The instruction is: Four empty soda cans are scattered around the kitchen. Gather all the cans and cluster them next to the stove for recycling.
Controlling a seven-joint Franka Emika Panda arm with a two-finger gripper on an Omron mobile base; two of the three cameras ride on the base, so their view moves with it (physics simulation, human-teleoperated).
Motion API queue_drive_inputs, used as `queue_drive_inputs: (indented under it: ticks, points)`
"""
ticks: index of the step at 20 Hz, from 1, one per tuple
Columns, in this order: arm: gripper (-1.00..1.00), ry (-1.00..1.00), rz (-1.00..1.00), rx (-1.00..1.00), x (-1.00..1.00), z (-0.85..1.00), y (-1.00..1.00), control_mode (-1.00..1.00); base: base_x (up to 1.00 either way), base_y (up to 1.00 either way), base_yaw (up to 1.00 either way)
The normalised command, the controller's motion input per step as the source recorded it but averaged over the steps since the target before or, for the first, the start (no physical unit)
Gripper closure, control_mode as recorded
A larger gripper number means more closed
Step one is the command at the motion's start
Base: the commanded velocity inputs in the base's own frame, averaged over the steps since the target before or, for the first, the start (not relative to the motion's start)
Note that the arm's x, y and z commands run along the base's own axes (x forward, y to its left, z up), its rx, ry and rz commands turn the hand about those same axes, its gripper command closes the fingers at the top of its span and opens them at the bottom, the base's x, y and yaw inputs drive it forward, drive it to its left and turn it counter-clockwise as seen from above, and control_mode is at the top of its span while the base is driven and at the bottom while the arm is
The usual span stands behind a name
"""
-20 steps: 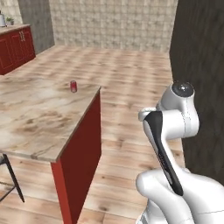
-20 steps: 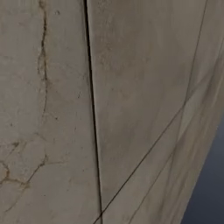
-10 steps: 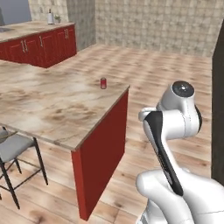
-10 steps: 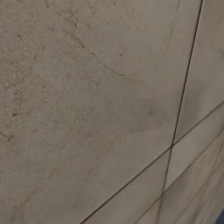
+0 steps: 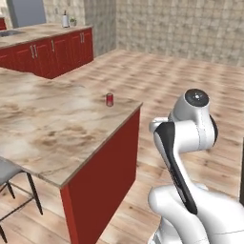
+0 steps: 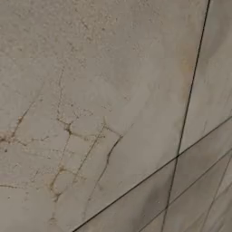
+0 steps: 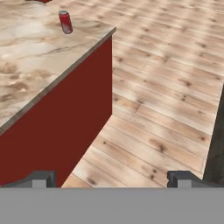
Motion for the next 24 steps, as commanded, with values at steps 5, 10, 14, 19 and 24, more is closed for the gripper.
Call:
queue_drive_inputs:
  ticks: [5, 10, 14, 19, 24]
  points:
    - [-1.0, 0.0, 0.0, 0.0, 0.0, 0.0, 0.0, 1.0, 0.24, -0.65, 0.18]
    - [-1.0, 0.0, 0.0, 0.0, 0.0, 0.0, 0.0, 1.0, -0.24, -0.13, 0.27]
    - [-1.0, 0.0, 0.0, 0.0, 0.0, 0.0, 0.0, 1.0, -0.37, 0.0, 0.3]
    - [-1.0, 0.0, 0.0, 0.0, 0.0, 0.0, 0.0, 1.0, -0.26, -0.12, 0.25]
    - [-1.0, 0.0, 0.0, 0.0, 0.0, 0.0, 0.0, 1.0, 0.0, -0.2, 0.32]
